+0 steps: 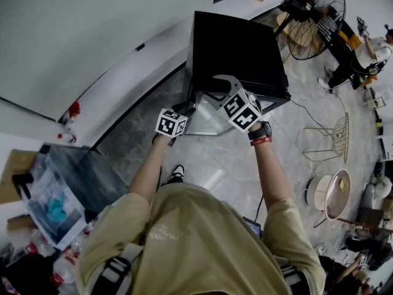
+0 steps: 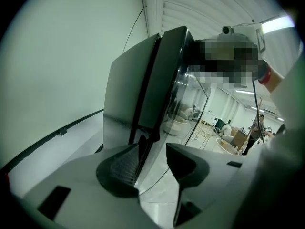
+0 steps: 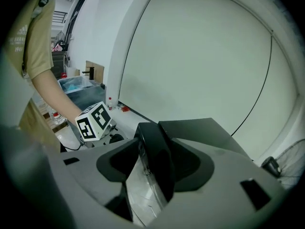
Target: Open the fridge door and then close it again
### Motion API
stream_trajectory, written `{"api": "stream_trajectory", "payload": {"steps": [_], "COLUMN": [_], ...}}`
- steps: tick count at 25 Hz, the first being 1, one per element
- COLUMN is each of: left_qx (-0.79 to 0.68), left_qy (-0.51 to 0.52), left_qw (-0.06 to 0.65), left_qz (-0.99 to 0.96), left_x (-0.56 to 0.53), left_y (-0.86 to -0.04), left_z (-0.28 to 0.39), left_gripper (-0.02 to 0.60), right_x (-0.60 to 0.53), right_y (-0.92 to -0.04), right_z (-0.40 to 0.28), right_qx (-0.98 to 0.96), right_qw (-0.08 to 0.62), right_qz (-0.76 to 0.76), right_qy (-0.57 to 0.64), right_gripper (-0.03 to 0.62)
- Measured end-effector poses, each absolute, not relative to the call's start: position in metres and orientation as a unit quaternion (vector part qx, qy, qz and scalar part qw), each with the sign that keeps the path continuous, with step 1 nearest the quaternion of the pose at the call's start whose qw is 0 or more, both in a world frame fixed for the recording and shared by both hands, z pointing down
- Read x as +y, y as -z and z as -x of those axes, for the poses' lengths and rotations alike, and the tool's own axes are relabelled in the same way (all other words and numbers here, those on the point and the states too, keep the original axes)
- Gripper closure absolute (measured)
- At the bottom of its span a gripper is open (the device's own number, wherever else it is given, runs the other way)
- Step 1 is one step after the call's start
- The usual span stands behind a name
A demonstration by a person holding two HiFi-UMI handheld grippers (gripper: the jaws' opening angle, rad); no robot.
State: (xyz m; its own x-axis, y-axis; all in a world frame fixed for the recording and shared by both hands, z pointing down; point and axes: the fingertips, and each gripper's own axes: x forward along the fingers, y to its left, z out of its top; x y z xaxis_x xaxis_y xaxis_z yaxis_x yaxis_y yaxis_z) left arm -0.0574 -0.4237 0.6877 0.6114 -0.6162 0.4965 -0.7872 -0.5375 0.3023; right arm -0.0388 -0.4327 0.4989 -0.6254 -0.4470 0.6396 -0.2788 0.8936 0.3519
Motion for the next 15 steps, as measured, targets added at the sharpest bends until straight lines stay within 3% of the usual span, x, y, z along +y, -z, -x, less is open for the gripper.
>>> {"api": "stream_trajectory", "payload": {"steps": [4,15], "left_qx": [-0.411,-0.412], "left_qy": [-0.172,-0.212], "left_qw": [0.258,0.222], "left_qz": [-0.857,-0.858], "left_x": [-0.4292,-0.4277], "left_y": [-0.6937,-0.6931], "left_z": [0.0551,0.0516], "left_gripper": [0.427,0.460], "right_x": [-0.4330,-0.4338], "right_y": [-0.5024,-0.5049], "right_z": [0.0387,0.0354], "right_qx": [-0.888,-0.881], "right_qw": [0.397,0.412], "right_qz": [-0.198,-0.197], "right_qy": [0.120,0.121], "right_gripper": [0.383,0.407]}}
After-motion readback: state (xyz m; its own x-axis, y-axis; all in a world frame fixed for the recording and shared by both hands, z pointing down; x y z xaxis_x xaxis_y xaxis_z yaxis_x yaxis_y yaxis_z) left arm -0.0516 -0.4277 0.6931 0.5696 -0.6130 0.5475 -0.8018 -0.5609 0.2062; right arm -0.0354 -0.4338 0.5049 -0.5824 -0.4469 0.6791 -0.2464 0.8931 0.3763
